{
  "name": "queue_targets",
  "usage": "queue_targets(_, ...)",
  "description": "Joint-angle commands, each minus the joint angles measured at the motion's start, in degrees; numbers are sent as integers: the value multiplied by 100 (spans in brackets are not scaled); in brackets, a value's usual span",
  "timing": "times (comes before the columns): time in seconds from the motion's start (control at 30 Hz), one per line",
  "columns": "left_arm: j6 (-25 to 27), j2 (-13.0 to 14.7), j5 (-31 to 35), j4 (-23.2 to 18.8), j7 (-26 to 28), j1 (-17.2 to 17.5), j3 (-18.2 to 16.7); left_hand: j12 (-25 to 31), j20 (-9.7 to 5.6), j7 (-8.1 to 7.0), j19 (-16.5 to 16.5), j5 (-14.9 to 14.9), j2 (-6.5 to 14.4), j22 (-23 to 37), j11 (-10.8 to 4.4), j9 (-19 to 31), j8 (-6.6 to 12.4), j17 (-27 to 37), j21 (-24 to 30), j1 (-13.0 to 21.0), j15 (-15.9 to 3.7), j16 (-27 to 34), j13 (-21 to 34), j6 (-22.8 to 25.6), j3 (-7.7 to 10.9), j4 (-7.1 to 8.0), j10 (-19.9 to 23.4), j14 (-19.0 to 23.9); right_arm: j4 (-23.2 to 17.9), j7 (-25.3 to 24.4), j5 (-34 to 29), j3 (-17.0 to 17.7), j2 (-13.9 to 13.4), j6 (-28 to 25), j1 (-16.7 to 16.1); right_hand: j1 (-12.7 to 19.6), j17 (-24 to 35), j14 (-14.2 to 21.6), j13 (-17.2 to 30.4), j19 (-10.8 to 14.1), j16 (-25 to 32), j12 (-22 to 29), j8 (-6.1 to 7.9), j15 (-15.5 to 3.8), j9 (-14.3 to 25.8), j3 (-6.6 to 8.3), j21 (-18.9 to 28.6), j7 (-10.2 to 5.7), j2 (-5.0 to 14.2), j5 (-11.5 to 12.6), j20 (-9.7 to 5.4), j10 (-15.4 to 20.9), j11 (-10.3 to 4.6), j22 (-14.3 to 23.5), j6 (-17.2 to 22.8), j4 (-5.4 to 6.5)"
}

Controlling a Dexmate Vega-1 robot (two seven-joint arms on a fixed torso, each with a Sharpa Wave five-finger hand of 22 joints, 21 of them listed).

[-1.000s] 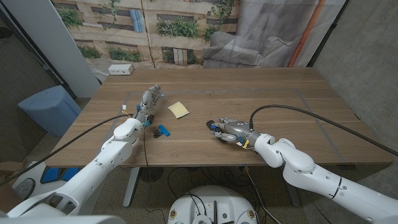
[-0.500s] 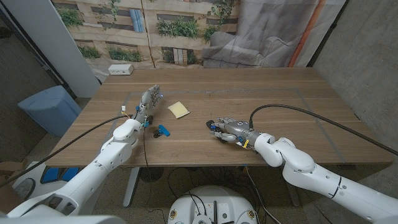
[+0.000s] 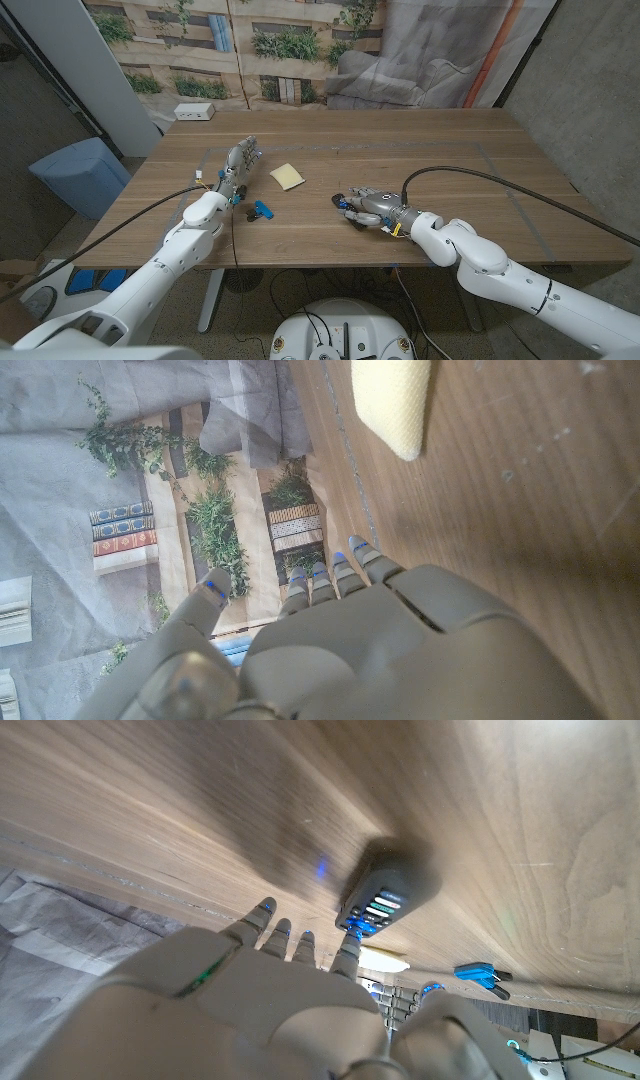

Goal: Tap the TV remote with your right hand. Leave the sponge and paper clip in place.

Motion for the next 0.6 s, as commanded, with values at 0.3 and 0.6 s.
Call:
queue_targets(0.3,-47,-69,1,100,19,-33,16,-7,-355,-15,33,9,426,27,-29,28,-3,22,-2,-61,-17,-4,33,25,32,17,32,23,-123,-322,319,319,-13,116,-87,99,35,8,21,143,81,47,-34,-31,-20,-12,50,-26,715,65,4,79,-3,-1,44,-18)
queue_targets(0.6,-176,-100,34,182,-74,-101,32,-8,-353,-16,30,10,427,27,-33,28,-3,19,-3,-57,-16,-8,33,26,39,14,32,19,-244,-607,294,453,-57,72,-161,125,41,198,20,361,147,103,-24,-12,-13,1,94,-28,683,66,73,335,47,-8,147,-44)
